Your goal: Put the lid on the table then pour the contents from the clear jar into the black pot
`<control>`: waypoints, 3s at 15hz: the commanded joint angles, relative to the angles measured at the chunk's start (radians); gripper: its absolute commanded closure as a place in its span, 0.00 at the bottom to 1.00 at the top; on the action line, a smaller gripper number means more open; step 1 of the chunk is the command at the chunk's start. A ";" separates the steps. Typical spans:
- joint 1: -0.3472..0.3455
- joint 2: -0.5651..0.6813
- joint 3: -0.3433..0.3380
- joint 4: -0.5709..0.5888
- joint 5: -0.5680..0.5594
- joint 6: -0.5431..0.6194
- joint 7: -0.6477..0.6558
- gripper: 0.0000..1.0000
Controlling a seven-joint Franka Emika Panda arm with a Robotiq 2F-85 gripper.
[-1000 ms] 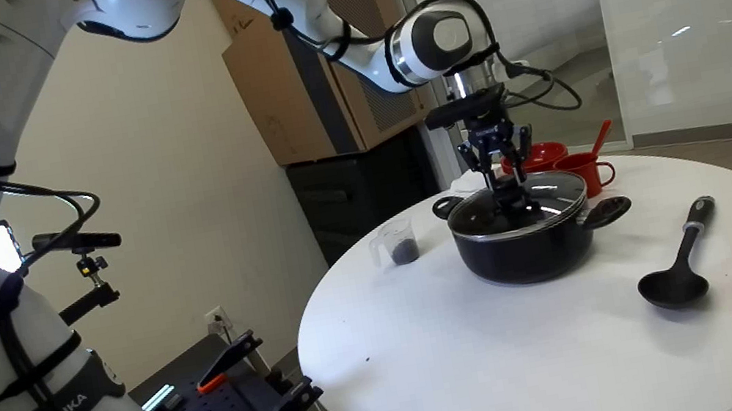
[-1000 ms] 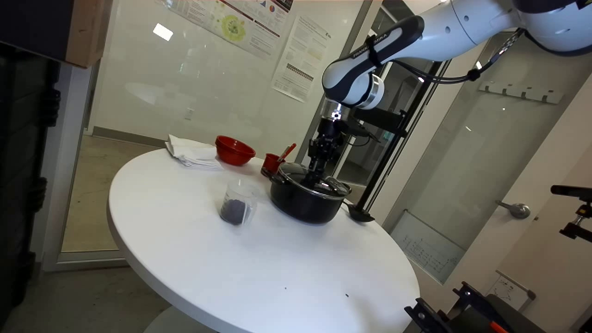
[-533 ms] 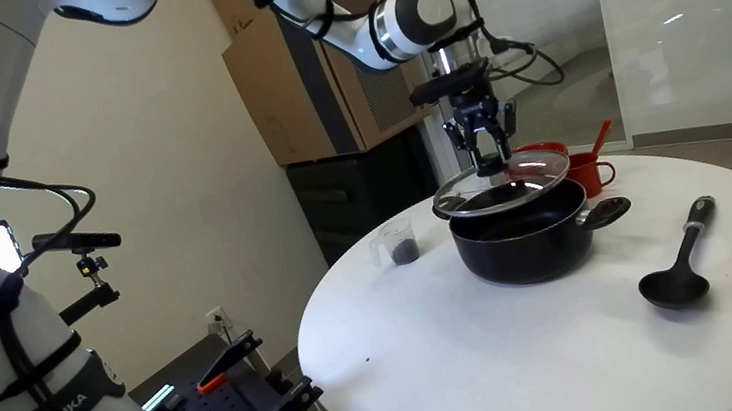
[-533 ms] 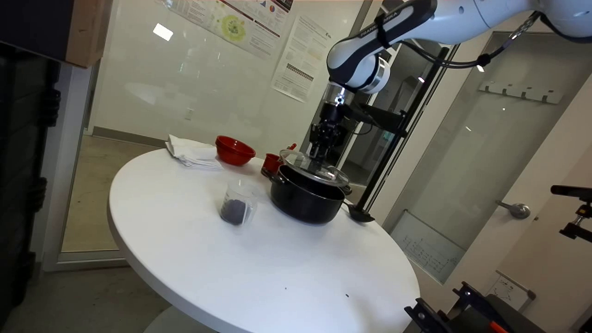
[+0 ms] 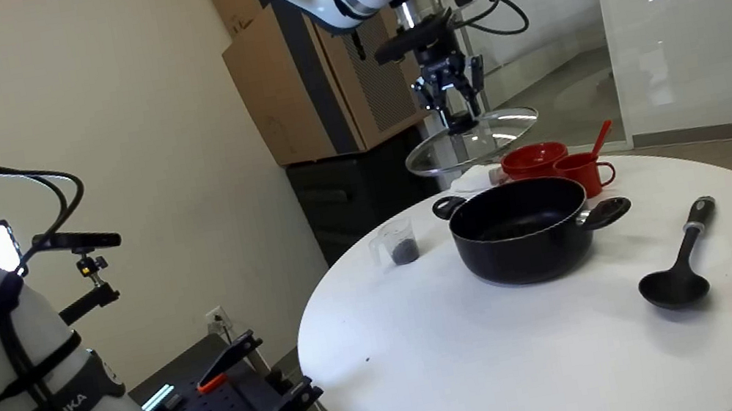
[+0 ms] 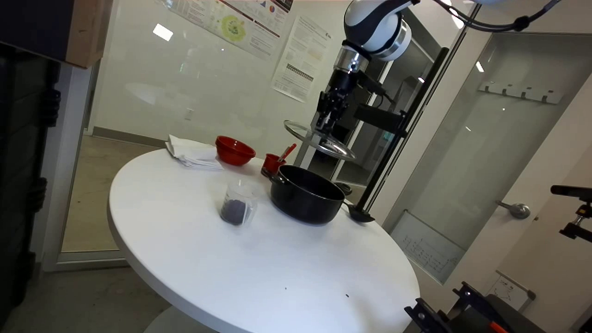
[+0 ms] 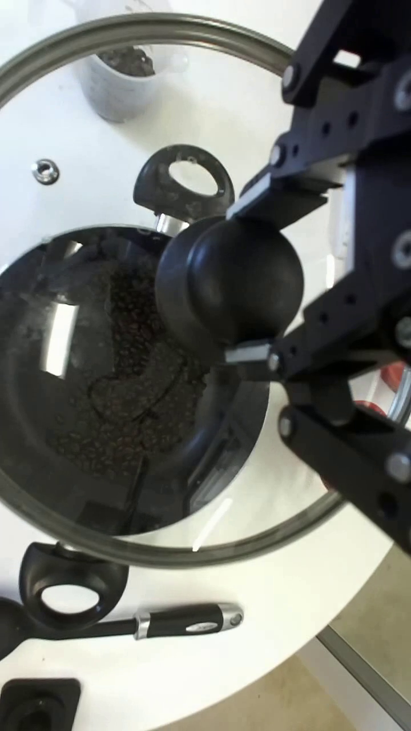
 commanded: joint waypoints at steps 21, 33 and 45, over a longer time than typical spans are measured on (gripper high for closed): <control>0.053 -0.295 0.022 -0.851 -0.195 0.459 -0.114 0.75; 0.146 -0.079 -0.056 -0.794 -0.392 0.606 -0.035 0.75; 0.132 0.042 -0.037 -0.728 -0.382 0.592 -0.104 0.75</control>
